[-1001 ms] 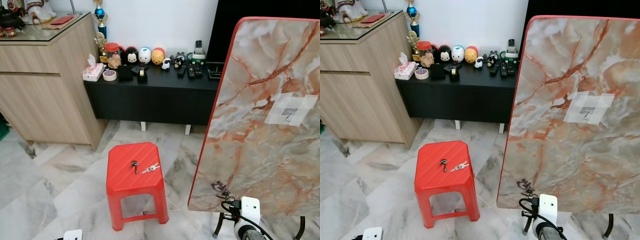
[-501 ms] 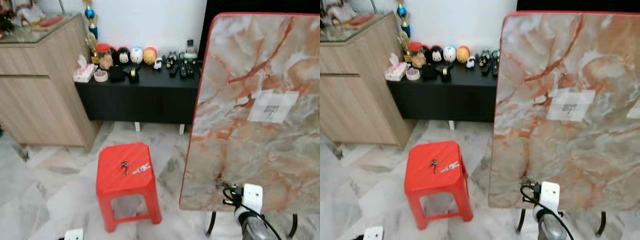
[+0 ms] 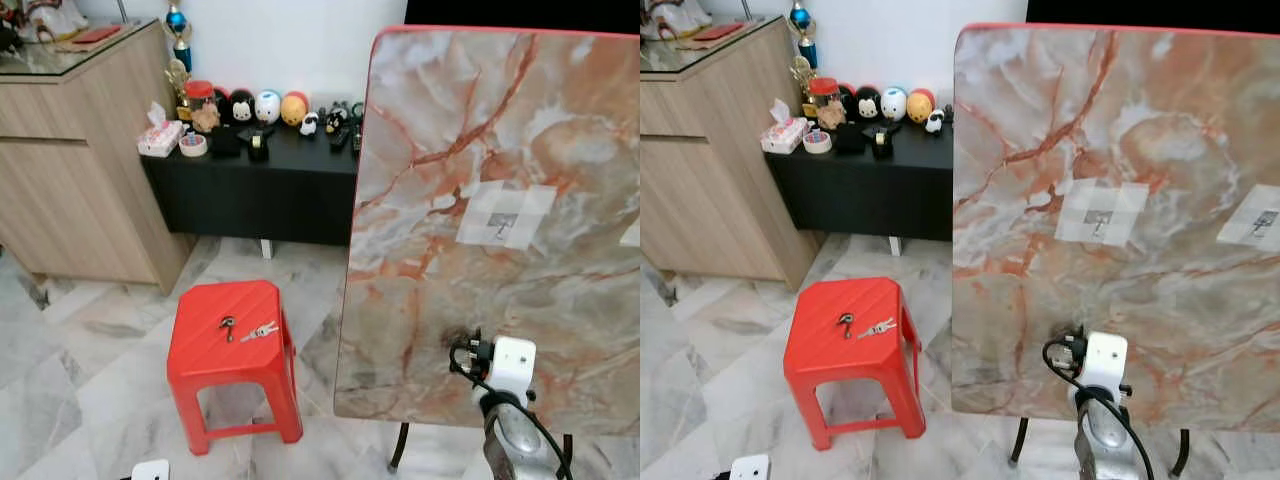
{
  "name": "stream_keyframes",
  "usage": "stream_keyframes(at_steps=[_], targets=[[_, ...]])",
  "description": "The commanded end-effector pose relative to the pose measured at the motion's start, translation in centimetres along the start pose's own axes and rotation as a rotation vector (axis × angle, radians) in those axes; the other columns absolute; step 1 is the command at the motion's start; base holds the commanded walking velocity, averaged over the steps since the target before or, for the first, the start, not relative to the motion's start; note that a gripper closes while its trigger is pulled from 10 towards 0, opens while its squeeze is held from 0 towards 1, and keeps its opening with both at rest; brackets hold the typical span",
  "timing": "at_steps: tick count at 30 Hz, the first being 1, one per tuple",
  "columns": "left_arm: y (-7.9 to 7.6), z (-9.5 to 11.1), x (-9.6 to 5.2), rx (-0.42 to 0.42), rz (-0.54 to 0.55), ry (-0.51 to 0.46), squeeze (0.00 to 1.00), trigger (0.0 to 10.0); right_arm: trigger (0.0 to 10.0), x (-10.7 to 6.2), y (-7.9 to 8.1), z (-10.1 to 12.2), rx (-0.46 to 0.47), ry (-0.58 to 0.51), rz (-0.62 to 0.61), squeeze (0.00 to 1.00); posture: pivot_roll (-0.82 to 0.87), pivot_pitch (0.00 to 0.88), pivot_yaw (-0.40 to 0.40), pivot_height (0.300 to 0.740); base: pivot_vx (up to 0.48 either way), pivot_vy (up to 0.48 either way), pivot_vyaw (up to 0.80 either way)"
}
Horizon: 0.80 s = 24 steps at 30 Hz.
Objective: Hang keys on a hook
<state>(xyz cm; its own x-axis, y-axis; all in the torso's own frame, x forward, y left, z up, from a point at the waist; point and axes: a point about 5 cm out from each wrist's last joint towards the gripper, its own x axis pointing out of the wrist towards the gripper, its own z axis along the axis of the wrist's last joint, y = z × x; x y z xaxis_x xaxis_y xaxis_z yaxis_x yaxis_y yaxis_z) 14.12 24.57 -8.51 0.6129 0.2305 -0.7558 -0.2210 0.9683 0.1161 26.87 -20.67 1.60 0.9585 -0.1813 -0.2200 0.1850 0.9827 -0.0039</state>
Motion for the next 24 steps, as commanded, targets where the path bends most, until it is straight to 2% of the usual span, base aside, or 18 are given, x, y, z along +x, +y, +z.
stream_keyframes(at_steps=[1, 7, 10, 15, 24], targets=[[0.3, -0.4, -0.1, 0.004, 0.008, 0.026, 0.00, 10.0, 10.0, -0.2, 0.0, 0.6, 0.003, -0.023, -0.052, 0.00, 0.03, 0.000, -0.038, 0.740, 0.000, 0.000, 0.00], [-0.1, -0.3, 0.0, 0.008, 0.001, 0.025, 0.00, 10.0, 10.0, -1.0, 0.1, 2.7, -0.015, -0.118, -0.079, 0.00, 0.02, 0.000, -0.038, 0.740, 0.000, 0.000, 0.00], [-0.6, -0.1, 0.1, 0.009, -0.004, 0.021, 0.00, 10.0, 10.0, -1.9, 0.1, 5.1, -0.076, -0.193, -0.049, 0.00, 0.02, 0.000, -0.044, 0.740, 0.000, 0.000, 0.00], [-0.5, -0.1, 0.1, 0.008, -0.002, 0.017, 0.00, 10.0, 10.0, -2.4, -0.1, 6.5, -0.059, -0.217, -0.054, 0.00, 0.02, 0.000, -0.046, 0.740, 0.000, 0.000, 0.00], [0.1, -0.4, -0.1, 0.014, -0.002, 0.015, 0.00, 10.0, 10.0, -2.6, 0.9, 8.4, -0.048, -0.238, -0.042, 0.00, 0.01, 0.000, -0.045, 0.740, 0.000, 0.000, 0.00]])
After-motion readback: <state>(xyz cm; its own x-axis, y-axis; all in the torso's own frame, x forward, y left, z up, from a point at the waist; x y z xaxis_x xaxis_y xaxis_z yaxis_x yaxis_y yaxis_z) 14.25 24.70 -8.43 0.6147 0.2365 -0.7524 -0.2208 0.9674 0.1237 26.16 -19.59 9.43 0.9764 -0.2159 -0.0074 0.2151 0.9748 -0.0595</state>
